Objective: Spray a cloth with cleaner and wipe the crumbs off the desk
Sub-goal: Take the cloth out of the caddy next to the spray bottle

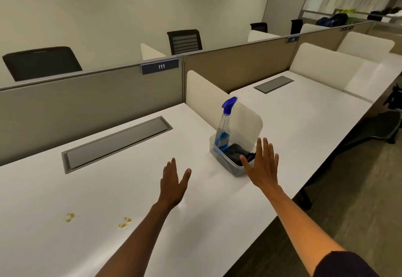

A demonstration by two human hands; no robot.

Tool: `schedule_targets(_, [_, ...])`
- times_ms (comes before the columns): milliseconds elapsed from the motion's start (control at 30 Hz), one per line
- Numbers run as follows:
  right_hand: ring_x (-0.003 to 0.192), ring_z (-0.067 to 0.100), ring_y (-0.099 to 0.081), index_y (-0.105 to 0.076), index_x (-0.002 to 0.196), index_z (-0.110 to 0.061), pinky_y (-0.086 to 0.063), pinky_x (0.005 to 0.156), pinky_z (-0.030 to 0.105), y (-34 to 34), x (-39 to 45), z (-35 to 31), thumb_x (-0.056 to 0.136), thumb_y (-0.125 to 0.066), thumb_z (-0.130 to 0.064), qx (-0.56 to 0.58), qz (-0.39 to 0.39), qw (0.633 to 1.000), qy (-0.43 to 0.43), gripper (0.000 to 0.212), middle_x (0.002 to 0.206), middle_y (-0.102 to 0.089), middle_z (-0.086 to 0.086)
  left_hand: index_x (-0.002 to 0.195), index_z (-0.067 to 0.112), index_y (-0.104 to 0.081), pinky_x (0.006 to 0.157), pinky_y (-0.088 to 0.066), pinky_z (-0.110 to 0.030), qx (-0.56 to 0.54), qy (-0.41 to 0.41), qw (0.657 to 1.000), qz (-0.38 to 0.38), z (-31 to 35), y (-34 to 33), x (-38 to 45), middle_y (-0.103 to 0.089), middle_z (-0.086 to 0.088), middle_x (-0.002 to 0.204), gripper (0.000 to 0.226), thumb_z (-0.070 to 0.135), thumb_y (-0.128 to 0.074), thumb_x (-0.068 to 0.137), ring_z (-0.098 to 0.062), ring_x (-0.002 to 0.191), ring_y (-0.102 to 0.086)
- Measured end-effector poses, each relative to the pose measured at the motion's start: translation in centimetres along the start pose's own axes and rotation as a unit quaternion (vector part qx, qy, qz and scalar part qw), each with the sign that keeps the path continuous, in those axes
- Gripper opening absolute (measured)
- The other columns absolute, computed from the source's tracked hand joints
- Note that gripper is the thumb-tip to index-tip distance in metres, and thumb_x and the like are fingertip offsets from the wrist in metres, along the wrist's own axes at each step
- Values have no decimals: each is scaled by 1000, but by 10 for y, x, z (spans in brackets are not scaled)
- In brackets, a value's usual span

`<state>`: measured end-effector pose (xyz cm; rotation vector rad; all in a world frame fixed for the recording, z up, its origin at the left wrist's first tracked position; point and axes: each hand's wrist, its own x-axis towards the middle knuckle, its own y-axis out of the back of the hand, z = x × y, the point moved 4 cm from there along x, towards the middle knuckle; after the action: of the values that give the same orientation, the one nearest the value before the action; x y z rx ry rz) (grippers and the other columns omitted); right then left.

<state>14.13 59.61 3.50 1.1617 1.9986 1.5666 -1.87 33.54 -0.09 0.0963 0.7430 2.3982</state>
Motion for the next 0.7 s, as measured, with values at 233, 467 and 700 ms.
schedule_targets(233, [148, 32, -13, -1, 153, -18, -17, 118, 52, -27, 59, 11, 87, -47, -62, 24, -43, 997, 51, 92, 163, -8, 8, 154, 22, -2, 123, -8, -42, -83, 67, 994, -14, 33, -58, 44, -4, 0, 165, 80, 54, -43, 94, -21, 151, -1])
schedule_targets(467, [141, 29, -33, -28, 144, -24, -36, 113, 48, -63, 106, 16, 83, -57, -62, -15, -144, 985, 97, 78, 156, -28, 5, 153, 31, -3, 115, -28, -47, -192, 207, 959, -30, 59, -113, 84, -13, -2, 164, 75, 58, -40, 93, -28, 148, -21])
schedule_targets(700, [126, 25, -48, -34, 135, -26, -47, 102, 45, -101, 119, 16, 78, -54, -70, -109, -265, 950, 127, 75, 141, -44, 0, 153, 23, -13, 113, -36, -51, -291, 292, 911, -24, 73, -167, 93, -19, -7, 162, 73, 43, -51, 95, -33, 143, -31])
